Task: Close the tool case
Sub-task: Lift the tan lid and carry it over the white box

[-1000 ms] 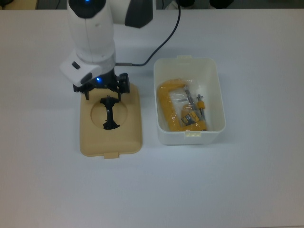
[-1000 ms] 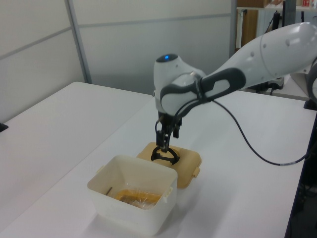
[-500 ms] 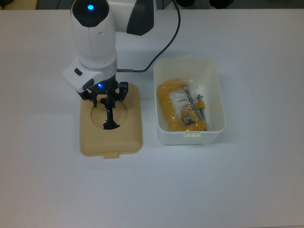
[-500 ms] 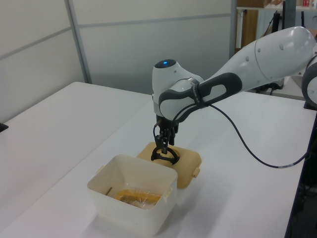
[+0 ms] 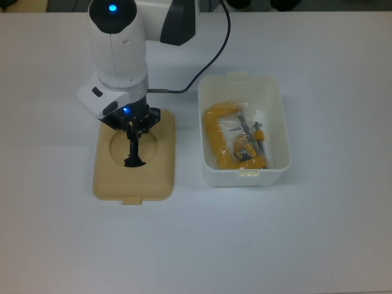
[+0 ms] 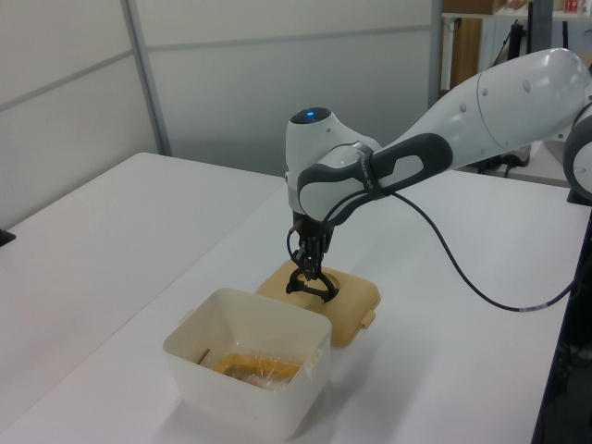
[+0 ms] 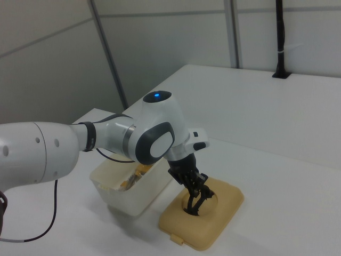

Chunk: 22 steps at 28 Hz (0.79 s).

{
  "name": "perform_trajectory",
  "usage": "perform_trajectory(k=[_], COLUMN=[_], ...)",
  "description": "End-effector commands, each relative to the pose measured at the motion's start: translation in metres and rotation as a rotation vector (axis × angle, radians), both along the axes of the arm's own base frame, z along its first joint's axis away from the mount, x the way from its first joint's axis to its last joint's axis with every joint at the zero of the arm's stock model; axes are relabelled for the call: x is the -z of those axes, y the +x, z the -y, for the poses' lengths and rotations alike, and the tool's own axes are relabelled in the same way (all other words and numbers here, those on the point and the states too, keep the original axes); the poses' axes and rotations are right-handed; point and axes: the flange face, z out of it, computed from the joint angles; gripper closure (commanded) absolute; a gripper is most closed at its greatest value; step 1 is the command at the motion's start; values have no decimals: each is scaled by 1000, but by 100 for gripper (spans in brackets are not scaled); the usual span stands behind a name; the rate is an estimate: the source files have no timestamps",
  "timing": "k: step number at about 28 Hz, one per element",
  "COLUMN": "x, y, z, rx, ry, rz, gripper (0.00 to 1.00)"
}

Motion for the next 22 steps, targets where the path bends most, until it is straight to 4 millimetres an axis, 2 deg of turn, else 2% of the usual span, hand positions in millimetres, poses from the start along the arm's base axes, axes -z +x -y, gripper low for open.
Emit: perform_trajectory(k=[1, 5, 9, 10, 13, 14, 15, 18, 19, 22], x=[-13, -38, -74, -93, -112, -118, -134, -150, -163, -179], y=[3, -2, -9, -13, -16, -18, -22, -31, -40, -51], z=[6, 20, 34, 42, 44, 44, 43, 33, 26, 6], rx=[10, 33, 33, 35, 36, 39, 44, 37, 40, 51], ry=[-7, -8, -12, -14, -14, -14, -12, -6, 2, 30], rz=[30, 43, 39, 23, -1, -7, -14, -39, -54, -64], gripper=[100, 100, 100, 100, 100, 100, 100, 100, 100, 100])
